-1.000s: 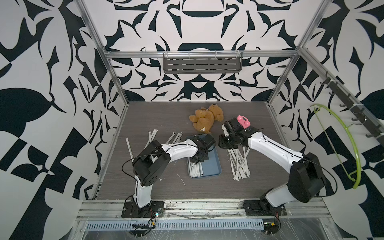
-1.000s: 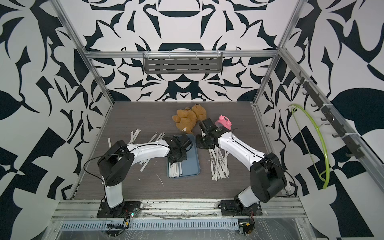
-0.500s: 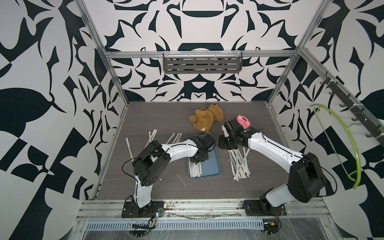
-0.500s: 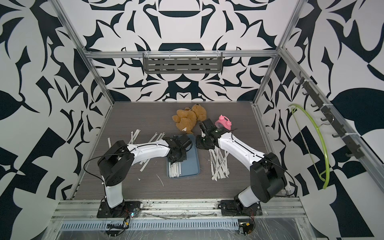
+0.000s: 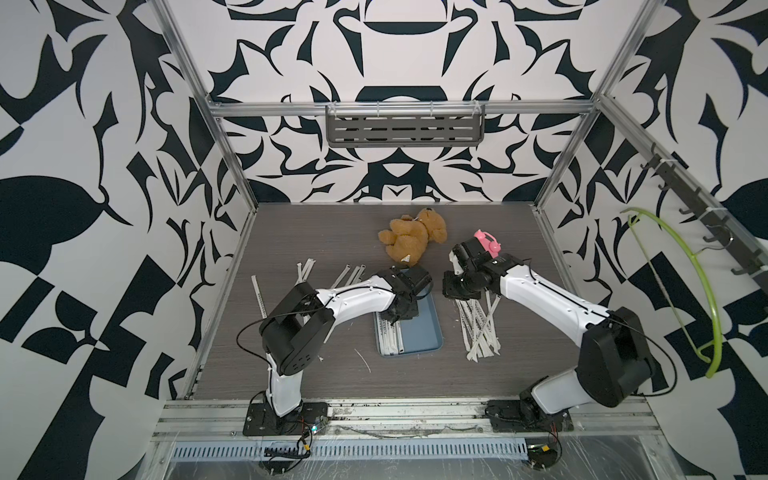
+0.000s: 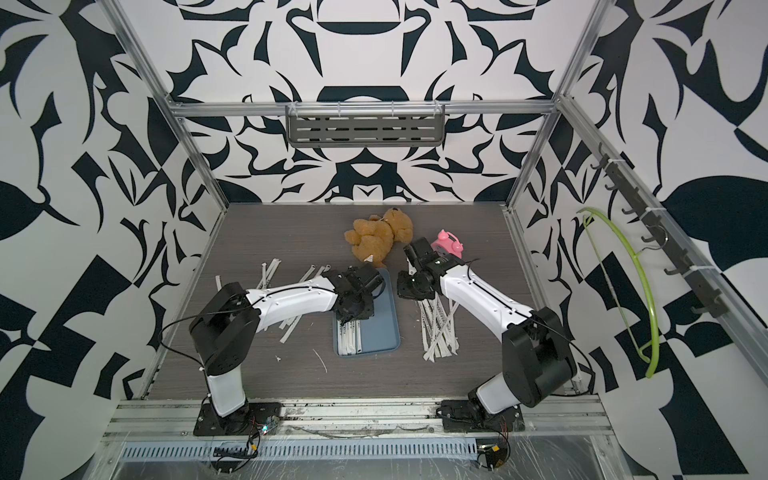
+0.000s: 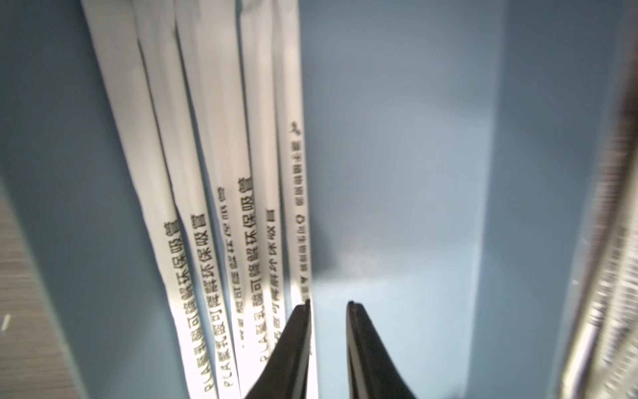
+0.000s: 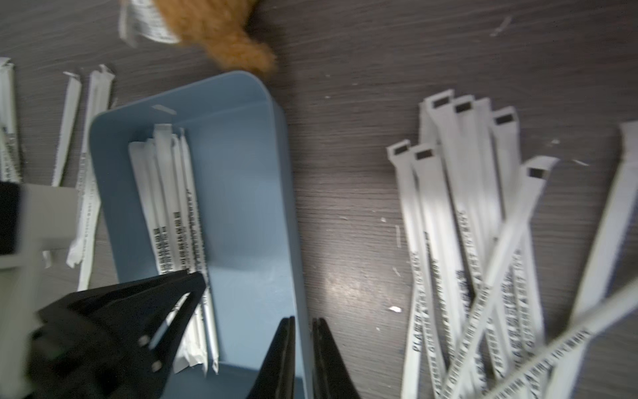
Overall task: Put the straws into the storage box
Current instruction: Place the straw in the storage box, then pick up the straw from the center of the board.
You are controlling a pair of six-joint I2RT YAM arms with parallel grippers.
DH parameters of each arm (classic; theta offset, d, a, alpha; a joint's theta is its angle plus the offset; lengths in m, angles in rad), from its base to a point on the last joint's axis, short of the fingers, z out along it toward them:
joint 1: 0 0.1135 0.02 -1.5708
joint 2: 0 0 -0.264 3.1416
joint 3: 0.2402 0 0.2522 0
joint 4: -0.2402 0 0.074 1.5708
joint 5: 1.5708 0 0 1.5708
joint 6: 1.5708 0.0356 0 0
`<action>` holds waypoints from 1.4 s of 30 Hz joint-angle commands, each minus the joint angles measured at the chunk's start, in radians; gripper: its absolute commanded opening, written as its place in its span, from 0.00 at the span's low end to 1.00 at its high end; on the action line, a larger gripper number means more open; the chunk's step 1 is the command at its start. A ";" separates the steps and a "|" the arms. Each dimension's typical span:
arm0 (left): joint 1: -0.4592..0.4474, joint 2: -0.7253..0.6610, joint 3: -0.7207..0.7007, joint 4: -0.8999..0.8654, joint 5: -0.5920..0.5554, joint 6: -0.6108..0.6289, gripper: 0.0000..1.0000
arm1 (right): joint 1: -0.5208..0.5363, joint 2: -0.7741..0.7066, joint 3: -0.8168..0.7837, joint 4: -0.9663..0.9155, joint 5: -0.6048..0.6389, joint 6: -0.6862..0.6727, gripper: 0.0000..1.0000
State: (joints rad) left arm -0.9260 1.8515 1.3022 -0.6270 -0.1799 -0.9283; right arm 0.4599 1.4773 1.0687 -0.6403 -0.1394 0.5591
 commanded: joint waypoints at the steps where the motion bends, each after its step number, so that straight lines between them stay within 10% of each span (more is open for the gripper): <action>1: -0.004 -0.075 0.044 -0.045 -0.024 0.060 0.30 | -0.039 -0.071 -0.028 -0.097 0.055 -0.023 0.16; 9: 0.075 -0.284 -0.071 -0.034 -0.172 0.256 0.62 | -0.216 -0.197 -0.145 -0.278 0.137 -0.057 0.20; 22: 0.180 -0.473 -0.382 0.225 -0.063 0.199 0.65 | -0.169 -0.033 -0.127 -0.164 0.091 -0.066 0.24; 42: 0.180 -0.422 -0.395 0.248 -0.015 0.180 0.64 | -0.148 0.097 -0.137 -0.075 0.075 -0.086 0.23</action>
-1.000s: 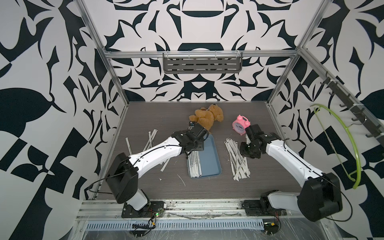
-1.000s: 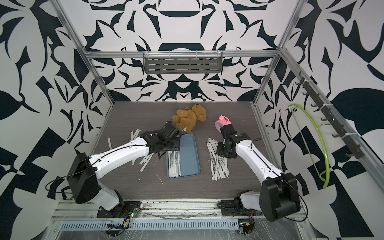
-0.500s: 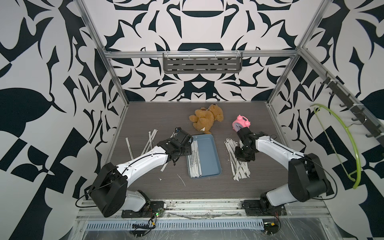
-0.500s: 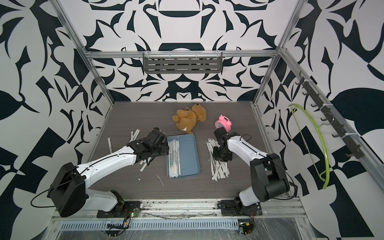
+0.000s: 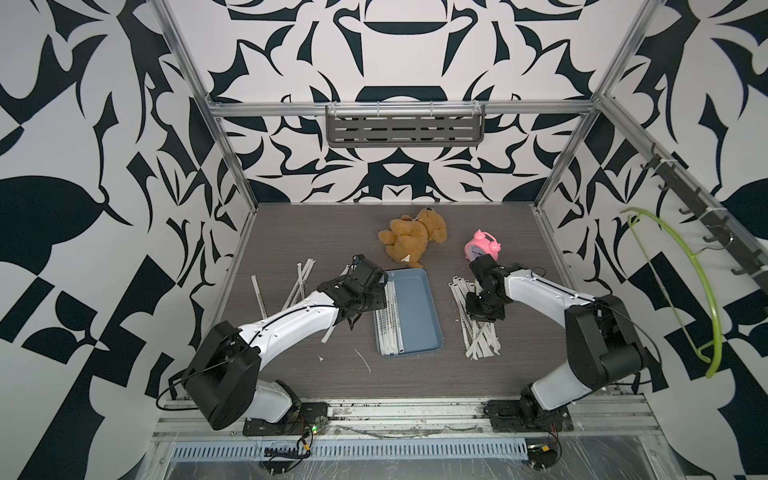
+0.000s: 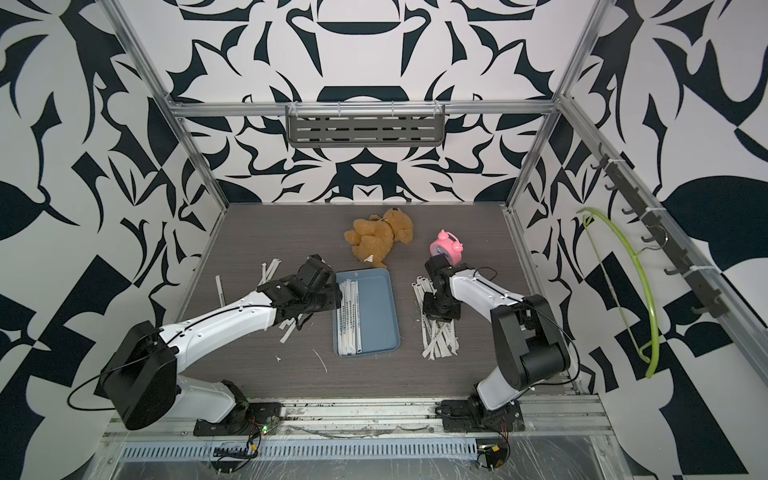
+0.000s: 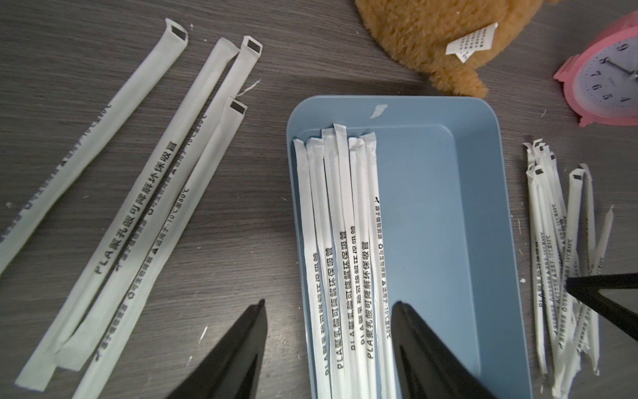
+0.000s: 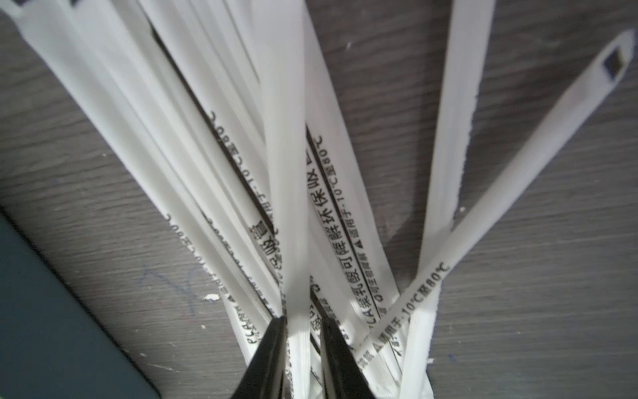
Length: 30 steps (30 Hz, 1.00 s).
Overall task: Put the straws into the storage box
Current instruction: Pick up the straw from the center of the board.
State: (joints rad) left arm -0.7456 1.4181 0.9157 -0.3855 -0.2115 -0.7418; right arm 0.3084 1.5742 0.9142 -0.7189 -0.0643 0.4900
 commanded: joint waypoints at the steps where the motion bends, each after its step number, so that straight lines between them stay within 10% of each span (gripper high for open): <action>1: 0.000 0.014 -0.008 0.007 0.018 -0.007 0.64 | 0.003 0.003 0.017 0.006 0.000 -0.020 0.22; 25: 0.000 0.015 -0.014 0.010 0.000 0.005 0.63 | 0.009 -0.136 0.041 0.114 -0.352 -0.045 0.09; 30: 0.002 0.001 -0.017 0.012 -0.016 0.008 0.63 | 0.149 -0.118 0.100 0.187 -0.428 -0.037 0.09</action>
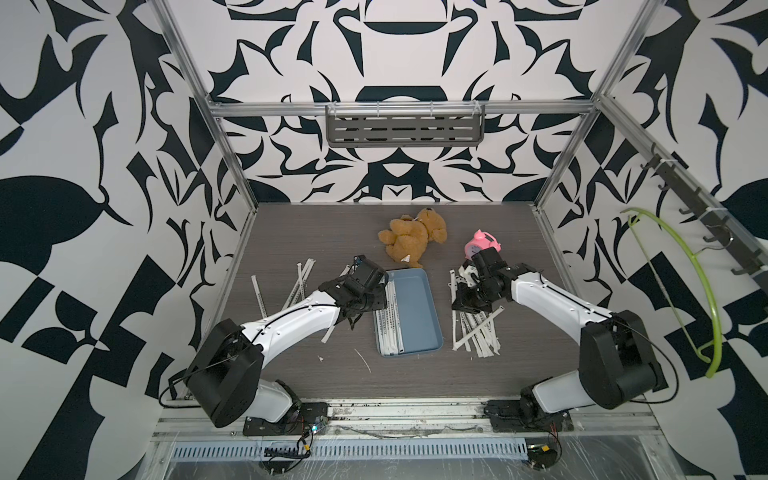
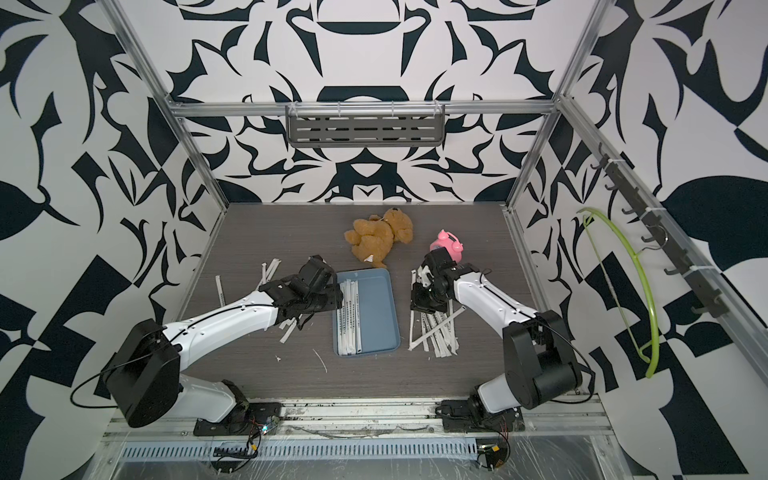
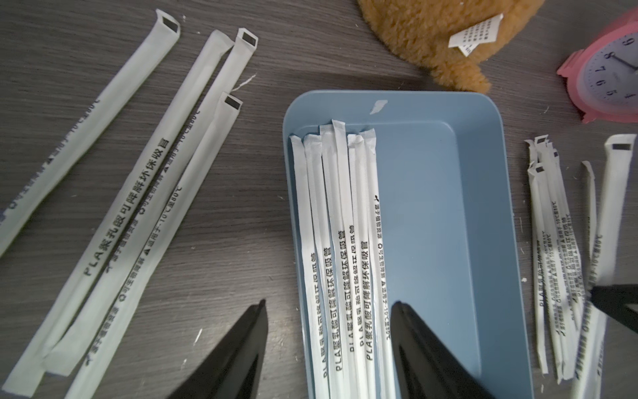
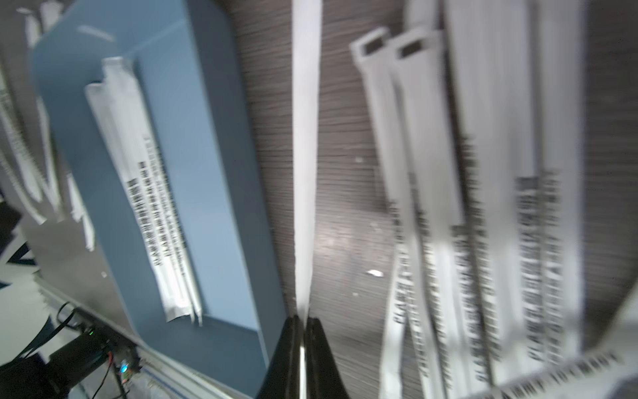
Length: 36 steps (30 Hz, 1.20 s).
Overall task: Put the straws into the storage box
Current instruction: Pick up the straw from the center of the board, then place the straw in the storage box.
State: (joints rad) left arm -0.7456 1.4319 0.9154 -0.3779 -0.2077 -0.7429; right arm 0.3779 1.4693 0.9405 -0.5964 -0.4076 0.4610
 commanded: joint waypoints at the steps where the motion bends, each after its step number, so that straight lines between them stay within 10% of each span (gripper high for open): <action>1: 0.004 -0.017 -0.019 0.006 -0.018 0.008 0.64 | 0.123 -0.003 0.096 0.075 -0.077 -0.014 0.09; 36: 0.061 -0.071 -0.081 -0.002 0.040 -0.002 0.62 | 0.266 0.345 0.074 0.419 -0.087 0.202 0.05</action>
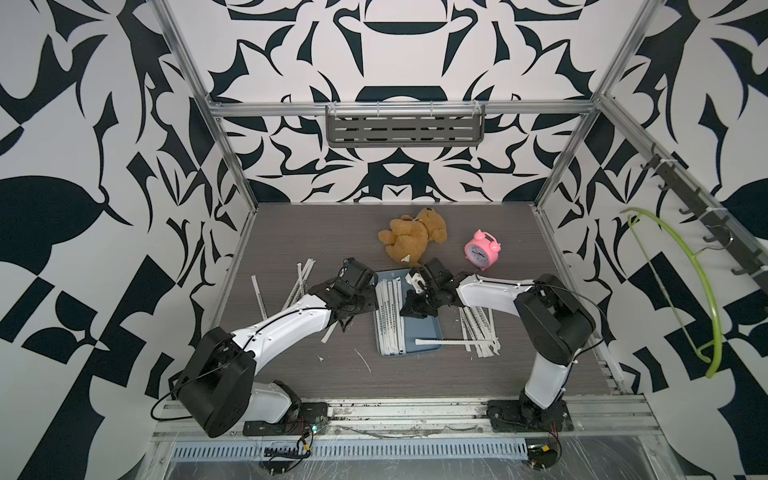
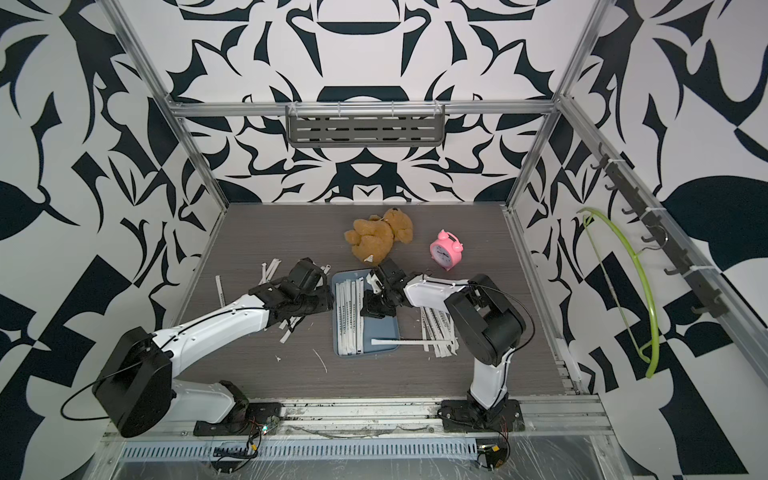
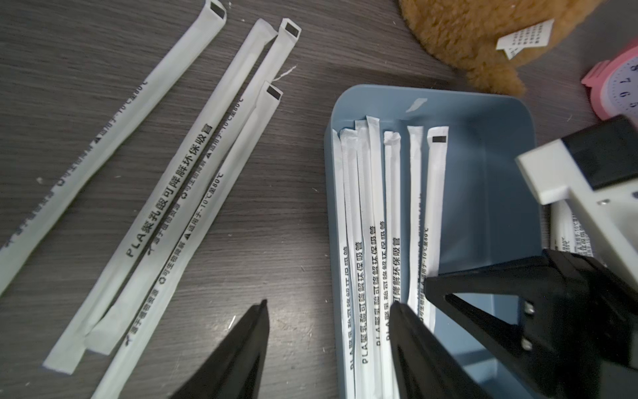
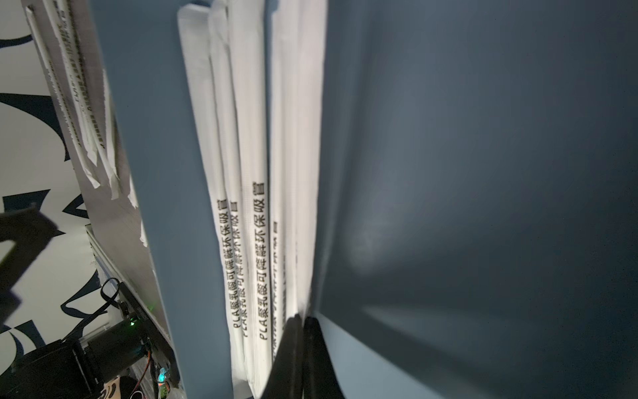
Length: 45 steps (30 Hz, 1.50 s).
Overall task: Put the straws into the storage box
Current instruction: Place the straw in the storage box.
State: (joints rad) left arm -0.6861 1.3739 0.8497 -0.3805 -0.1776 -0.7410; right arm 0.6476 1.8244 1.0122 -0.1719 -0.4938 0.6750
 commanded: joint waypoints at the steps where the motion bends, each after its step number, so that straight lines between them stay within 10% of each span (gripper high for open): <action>1: 0.002 -0.012 -0.015 0.003 0.012 -0.005 0.62 | -0.003 -0.007 0.005 -0.016 -0.001 -0.020 0.05; 19: 0.002 -0.008 -0.010 0.014 0.032 -0.006 0.61 | -0.003 -0.012 0.085 -0.181 0.069 -0.116 0.25; 45: -0.013 0.027 0.027 0.034 0.091 0.014 0.54 | 0.098 0.058 0.256 -0.377 0.343 -0.114 0.29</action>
State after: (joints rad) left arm -0.6945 1.3853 0.8528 -0.3550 -0.1043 -0.7357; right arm 0.7479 1.8679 1.2301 -0.5148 -0.1986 0.5507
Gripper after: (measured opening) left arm 0.539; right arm 0.291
